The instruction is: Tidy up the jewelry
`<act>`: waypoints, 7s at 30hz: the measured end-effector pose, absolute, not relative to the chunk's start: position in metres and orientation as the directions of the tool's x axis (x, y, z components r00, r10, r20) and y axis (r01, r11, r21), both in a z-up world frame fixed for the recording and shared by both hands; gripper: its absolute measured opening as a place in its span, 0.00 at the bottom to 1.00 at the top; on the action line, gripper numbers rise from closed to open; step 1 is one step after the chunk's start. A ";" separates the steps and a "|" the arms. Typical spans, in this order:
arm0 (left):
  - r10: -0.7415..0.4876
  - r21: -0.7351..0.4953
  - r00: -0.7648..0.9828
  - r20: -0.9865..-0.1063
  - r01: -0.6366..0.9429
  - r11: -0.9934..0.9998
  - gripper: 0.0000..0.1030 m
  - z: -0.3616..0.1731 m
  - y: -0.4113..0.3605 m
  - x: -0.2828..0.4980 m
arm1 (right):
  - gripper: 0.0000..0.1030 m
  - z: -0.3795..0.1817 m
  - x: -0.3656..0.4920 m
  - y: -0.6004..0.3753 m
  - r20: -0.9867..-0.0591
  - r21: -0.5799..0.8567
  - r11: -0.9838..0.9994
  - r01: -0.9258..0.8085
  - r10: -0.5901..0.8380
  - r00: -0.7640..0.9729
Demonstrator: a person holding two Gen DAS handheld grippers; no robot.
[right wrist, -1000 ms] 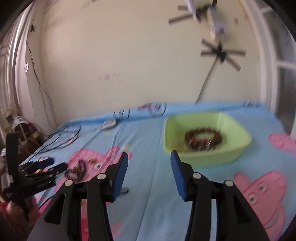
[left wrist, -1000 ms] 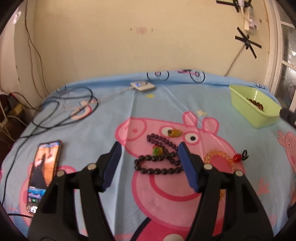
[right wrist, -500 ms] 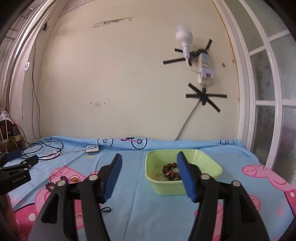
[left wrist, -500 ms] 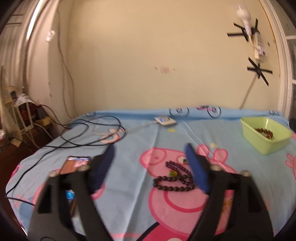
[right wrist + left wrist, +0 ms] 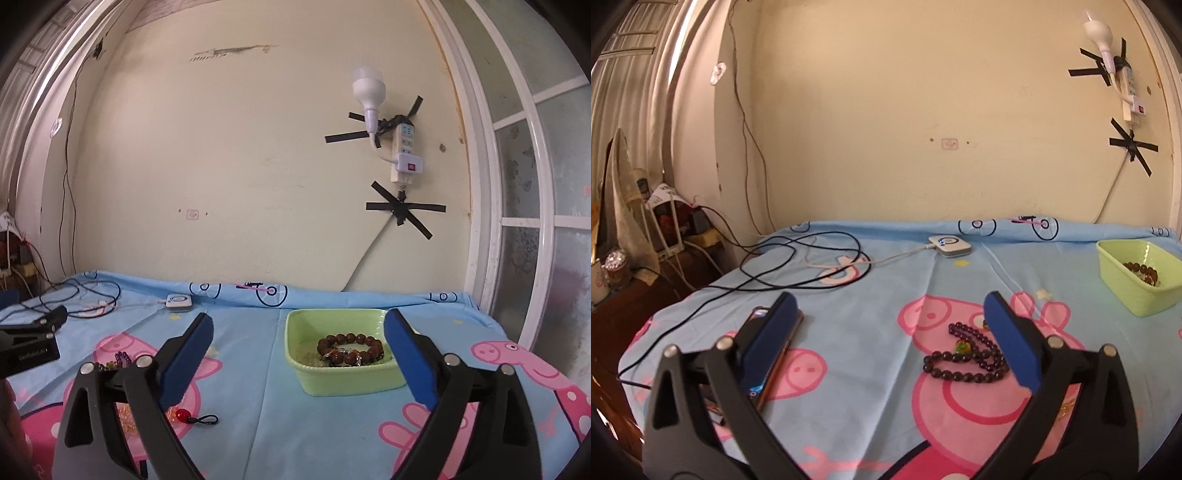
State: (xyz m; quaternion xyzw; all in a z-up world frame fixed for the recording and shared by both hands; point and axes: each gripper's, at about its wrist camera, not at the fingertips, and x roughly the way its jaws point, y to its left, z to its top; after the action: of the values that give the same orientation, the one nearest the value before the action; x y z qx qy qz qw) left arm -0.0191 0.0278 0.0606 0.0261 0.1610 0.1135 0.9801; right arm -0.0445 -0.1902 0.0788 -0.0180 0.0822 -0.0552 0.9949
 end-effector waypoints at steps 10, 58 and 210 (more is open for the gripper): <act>0.246 0.084 0.910 -0.333 -0.231 0.969 0.94 0.058 0.032 -0.014 | 0.72 0.078 -0.043 -0.183 -0.165 -0.066 0.995 0.069 -0.079 0.983; 0.262 0.071 0.904 -0.337 -0.253 0.965 0.94 0.060 0.038 -0.015 | 0.72 0.077 -0.039 -0.179 -0.189 -0.058 0.998 -0.002 -0.009 0.982; -0.379 -0.219 0.501 -0.778 0.348 0.911 0.11 0.008 -0.012 0.015 | 0.07 0.019 0.054 -0.167 -0.734 0.178 0.868 -0.464 0.431 0.525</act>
State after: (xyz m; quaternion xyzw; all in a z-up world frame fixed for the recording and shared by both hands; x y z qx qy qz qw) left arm 0.0152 -0.0116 0.0080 -0.0167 0.4534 -0.2099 0.8661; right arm 0.0540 -0.1666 0.0190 -0.0196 0.4144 0.2564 0.8730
